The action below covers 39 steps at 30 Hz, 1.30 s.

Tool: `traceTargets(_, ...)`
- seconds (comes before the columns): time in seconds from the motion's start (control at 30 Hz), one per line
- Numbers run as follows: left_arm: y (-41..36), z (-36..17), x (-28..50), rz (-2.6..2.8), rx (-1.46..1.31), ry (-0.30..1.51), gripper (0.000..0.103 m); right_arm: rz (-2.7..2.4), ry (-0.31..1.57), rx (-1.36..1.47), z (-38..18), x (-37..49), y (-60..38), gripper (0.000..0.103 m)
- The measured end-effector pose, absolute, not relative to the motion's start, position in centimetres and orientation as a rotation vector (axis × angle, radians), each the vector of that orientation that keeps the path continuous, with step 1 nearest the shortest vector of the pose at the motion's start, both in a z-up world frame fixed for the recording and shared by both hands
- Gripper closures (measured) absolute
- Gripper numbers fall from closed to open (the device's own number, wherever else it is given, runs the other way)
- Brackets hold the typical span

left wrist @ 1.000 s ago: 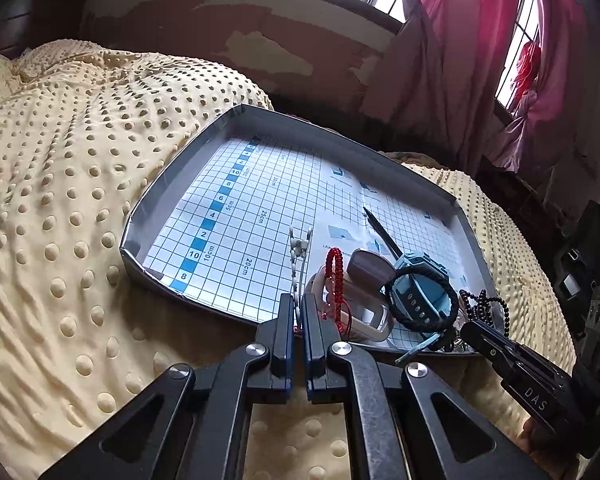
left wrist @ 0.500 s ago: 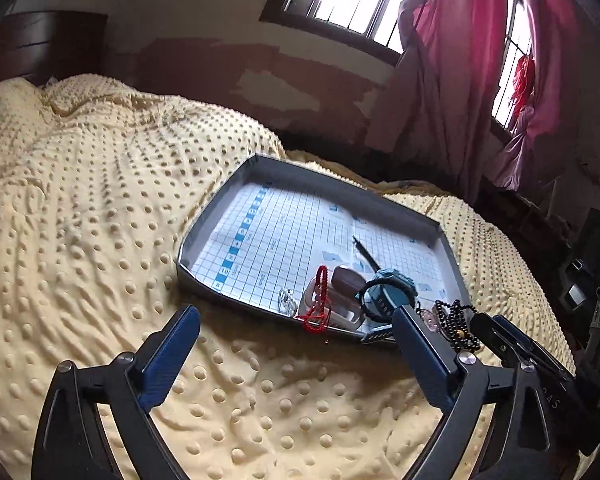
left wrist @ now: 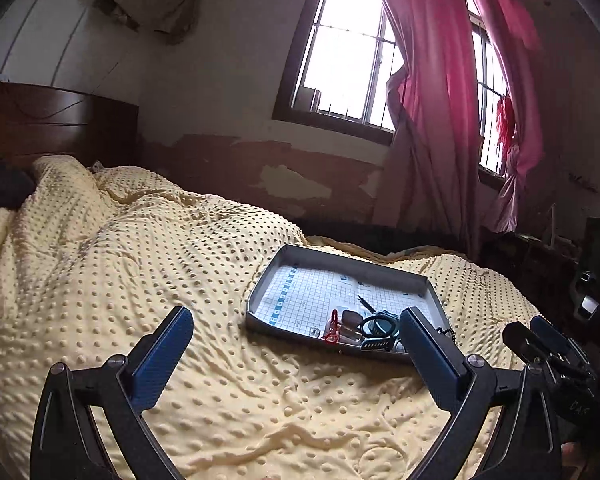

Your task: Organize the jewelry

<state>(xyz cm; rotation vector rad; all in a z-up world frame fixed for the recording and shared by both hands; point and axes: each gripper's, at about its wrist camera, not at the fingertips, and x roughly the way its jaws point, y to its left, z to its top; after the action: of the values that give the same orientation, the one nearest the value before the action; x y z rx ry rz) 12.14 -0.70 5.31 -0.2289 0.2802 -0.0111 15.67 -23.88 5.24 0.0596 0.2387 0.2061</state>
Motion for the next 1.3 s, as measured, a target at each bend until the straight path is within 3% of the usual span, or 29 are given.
traceTargets(0.63,0.6,2.3,2.3,0.023,-0.203,0.298,0.0,0.211,0.259,0.029,4.0,6.6,-22.7,0.001)
traceTargets(1.3,-1.2,1.5,2.7,0.008,-0.146,0.33,0.0,0.182,0.323,0.107,2.7,7.9,-24.0,0.001)
